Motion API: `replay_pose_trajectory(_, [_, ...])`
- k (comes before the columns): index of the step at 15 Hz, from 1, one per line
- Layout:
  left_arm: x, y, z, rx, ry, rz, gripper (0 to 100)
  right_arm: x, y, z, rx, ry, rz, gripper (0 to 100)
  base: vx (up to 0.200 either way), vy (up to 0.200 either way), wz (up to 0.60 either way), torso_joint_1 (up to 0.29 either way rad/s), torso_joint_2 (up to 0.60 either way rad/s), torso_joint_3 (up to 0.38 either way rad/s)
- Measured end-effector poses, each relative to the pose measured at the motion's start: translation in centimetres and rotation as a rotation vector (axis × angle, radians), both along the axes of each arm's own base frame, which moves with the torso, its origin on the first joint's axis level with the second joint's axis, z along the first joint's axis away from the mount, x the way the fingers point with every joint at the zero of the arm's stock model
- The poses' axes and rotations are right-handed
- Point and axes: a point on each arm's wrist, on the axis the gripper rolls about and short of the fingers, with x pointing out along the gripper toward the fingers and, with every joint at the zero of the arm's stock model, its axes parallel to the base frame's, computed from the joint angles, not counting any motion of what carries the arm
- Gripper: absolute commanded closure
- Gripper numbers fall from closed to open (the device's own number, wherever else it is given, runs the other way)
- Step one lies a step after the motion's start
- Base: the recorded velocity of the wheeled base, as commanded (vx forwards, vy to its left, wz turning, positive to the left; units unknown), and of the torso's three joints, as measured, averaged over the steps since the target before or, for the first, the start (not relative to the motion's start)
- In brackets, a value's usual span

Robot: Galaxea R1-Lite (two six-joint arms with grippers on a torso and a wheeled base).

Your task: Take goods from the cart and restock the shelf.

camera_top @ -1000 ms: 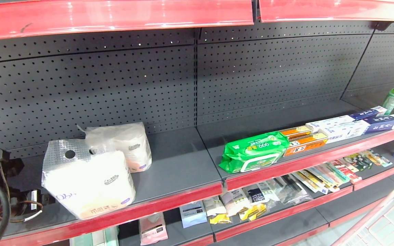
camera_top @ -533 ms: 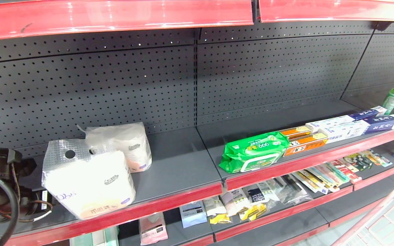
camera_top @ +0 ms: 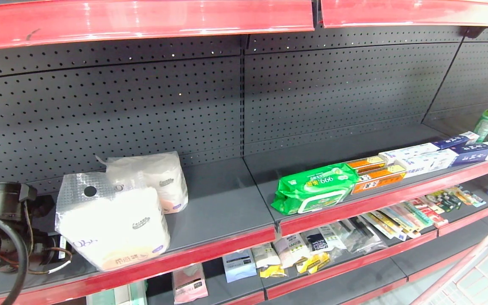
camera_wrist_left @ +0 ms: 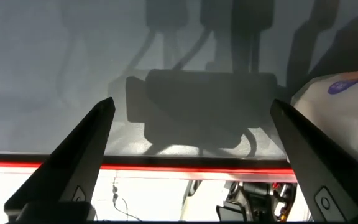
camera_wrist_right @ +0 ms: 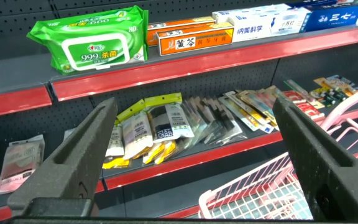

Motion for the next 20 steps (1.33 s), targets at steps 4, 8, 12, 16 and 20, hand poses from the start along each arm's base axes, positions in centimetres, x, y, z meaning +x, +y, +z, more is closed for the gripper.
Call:
replay_pose_trajectory(4, [0.2, -0.3, 0.1, 0.0, -0.005, -0.016, 0, 0.0, 0.0, 0.0, 0.0, 0.0, 0.0, 0, 0.0, 0.0, 0.0, 0.0, 0.0, 0.0])
replay_pose_trajectory(8, [0.4, -0.8, 0.1, 0.001, -0.007, -0.033, 0, 0.0, 0.0, 0.0, 0.0, 0.0, 0.0, 0, 0.0, 0.0, 0.0, 0.0, 0.0, 0.0])
replay_pose_trajectory(12, [0.5, -1.3, 0.2, -0.001, -0.013, -0.054, 0, 0.0, 0.0, 0.0, 0.0, 0.0, 0.001, 0, 0.0, 0.0, 0.0, 0.0, 0.0, 0.0])
replay_pose_trajectory(16, [0.6, -1.6, 0.3, 0.0, -0.016, -0.064, 0, 0.0, 0.0, 0.0, 0.0, 0.0, 0.0, 0, 0.0, 0.0, 0.0, 0.0, 0.0, 0.0])
replay_pose_trajectory(20, [0.6, -1.9, 0.4, -0.001, -0.019, -0.076, 0, 0.0, 0.0, 0.0, 0.0, 0.0, 0.0, 0, 0.0, 0.0, 0.0, 0.0, 0.0, 0.0])
